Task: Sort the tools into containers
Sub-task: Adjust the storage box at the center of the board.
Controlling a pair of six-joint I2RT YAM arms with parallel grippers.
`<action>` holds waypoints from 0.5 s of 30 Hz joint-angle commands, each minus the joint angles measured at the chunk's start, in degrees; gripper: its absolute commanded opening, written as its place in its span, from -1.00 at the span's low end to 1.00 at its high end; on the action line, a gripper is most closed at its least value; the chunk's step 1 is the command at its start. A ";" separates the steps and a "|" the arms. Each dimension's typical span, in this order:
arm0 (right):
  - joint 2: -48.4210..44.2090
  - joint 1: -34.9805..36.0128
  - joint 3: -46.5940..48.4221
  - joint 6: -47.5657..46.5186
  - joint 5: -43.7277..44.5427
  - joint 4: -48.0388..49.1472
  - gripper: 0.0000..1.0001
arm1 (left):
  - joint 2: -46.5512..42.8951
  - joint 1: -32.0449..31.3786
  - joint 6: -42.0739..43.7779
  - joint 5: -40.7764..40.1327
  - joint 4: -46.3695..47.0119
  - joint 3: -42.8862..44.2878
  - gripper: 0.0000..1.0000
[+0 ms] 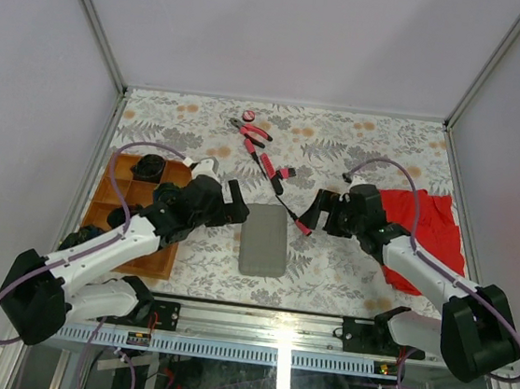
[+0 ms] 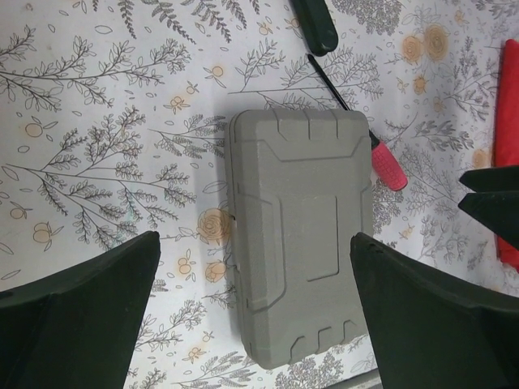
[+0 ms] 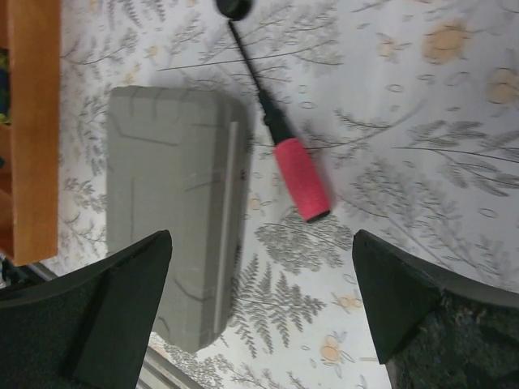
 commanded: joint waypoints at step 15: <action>7.33 15.44 0.43 9.54 5.82 14.42 0.65 | -4.85 0.87 1.65 5.93 10.21 -8.31 1.00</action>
